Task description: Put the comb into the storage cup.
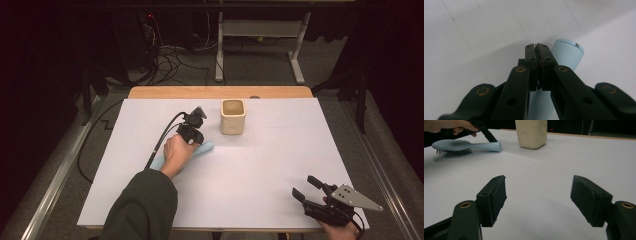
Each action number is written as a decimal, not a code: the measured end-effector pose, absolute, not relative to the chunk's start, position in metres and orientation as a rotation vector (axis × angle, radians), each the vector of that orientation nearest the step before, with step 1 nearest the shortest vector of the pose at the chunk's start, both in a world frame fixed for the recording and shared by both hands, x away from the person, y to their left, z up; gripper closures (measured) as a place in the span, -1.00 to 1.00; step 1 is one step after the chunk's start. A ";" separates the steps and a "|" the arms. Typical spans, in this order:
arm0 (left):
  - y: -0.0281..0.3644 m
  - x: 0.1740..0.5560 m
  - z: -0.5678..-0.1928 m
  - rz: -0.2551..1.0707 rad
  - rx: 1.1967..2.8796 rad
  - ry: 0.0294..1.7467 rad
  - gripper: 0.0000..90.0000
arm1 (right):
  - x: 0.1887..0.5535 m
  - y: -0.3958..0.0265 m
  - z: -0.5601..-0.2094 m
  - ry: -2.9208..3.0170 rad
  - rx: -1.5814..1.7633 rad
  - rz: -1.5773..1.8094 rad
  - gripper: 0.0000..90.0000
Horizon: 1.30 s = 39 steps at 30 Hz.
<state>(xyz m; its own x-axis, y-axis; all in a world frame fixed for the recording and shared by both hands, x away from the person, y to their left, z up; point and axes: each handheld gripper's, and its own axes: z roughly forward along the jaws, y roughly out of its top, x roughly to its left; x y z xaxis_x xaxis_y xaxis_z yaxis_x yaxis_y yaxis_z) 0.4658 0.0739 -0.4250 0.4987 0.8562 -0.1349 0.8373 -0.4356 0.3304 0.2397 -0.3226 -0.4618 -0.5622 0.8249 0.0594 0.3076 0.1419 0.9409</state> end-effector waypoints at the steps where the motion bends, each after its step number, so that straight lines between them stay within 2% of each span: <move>1: 0.073 0.465 -0.425 0.075 2.398 1.407 0.94 | 0.240 -0.323 -0.462 1.946 1.084 1.422 -0.36; 39: 0.053 0.430 -0.427 0.040 2.490 1.264 0.94 | 0.242 -0.321 -0.463 1.966 1.094 1.392 -0.37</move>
